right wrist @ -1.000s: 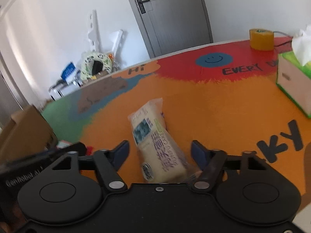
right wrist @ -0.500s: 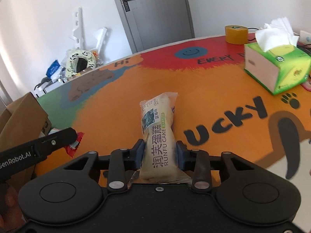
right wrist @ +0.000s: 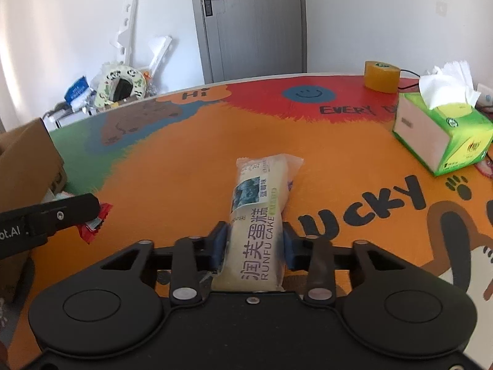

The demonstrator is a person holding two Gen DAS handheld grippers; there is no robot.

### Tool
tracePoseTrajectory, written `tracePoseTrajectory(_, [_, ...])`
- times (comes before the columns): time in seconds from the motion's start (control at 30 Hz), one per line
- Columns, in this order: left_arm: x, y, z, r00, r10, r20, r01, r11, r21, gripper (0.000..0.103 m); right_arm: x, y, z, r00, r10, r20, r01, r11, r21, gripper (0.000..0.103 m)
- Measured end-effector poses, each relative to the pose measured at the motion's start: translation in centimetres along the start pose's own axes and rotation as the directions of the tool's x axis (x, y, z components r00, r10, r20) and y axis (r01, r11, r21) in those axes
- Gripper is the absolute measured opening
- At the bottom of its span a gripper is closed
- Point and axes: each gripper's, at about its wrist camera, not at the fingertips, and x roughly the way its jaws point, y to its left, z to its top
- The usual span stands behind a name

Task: Organize snacks
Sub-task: 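Carry both packets into the cardboard box and open both grippers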

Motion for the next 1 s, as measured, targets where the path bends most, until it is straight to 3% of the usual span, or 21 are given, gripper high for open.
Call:
tracePoseTrajectory(0.43, [-2.2,-0.5,0.3,0.999,-0.014,0.041,0.013,1.000,0.021,0.046,-3.8,-0.7,0.2,0.995,0.054,0.086,-0.061,0.995,0.077,0.030])
tracePoseTrajectory(1.0, [-8.1,0.9,0.6,0.989,-0.027,0.149,0.025,1.000,0.019,0.046,-9.0,1.2,0.1,0.971,0.137,0.197,-0.162,0.980,0.116,0.030])
